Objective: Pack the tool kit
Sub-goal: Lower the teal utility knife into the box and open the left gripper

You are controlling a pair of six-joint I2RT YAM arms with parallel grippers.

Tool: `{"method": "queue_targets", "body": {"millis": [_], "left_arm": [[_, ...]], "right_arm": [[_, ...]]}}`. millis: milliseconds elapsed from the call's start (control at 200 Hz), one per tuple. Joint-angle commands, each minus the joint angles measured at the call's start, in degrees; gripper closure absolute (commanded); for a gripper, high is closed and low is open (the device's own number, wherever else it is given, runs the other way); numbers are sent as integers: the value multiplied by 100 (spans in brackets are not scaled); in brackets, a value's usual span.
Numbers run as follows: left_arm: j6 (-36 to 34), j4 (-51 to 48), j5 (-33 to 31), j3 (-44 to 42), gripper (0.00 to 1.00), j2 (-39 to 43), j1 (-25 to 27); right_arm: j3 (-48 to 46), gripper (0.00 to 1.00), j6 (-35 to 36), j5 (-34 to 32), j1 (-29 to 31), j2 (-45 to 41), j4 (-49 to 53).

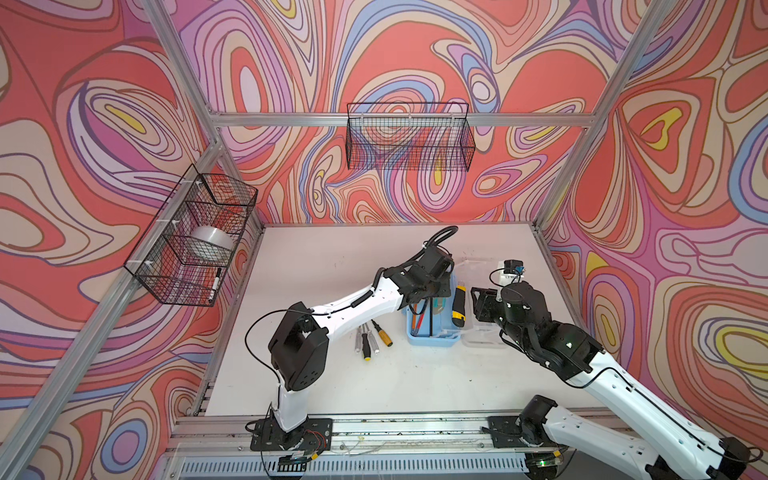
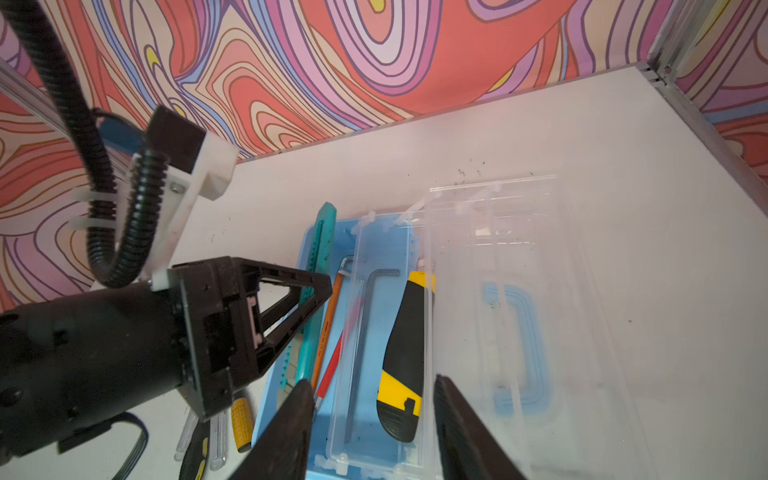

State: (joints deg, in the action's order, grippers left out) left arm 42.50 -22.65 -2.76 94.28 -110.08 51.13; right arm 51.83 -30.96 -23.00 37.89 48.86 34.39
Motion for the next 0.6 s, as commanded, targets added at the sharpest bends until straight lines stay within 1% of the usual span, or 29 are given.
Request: {"method": "queue_targets", "body": {"millis": [0,220,325,381,466,591], "left_arm": [[105,163,303,273,85,-310,45],[241,230,375,519,85,-701,68],[250,178,300,588,84,-816,72],[258,166,290,617,80,-859,67],[251,90,281,693,67,-937,67],[246,-5,295,766,61,-1045,65]], "right_arm": [[42,50,-11,-195,-26,-82,224],[-13,51,-13,-196,-21,-95,230],[-48,50,-32,-171,-27,-70,215],[-72,50,-44,-162,-27,-48,199],[-77,50,-50,-157,-22,-34,176],[-112,50,-48,-134,-27,18,105]]}}
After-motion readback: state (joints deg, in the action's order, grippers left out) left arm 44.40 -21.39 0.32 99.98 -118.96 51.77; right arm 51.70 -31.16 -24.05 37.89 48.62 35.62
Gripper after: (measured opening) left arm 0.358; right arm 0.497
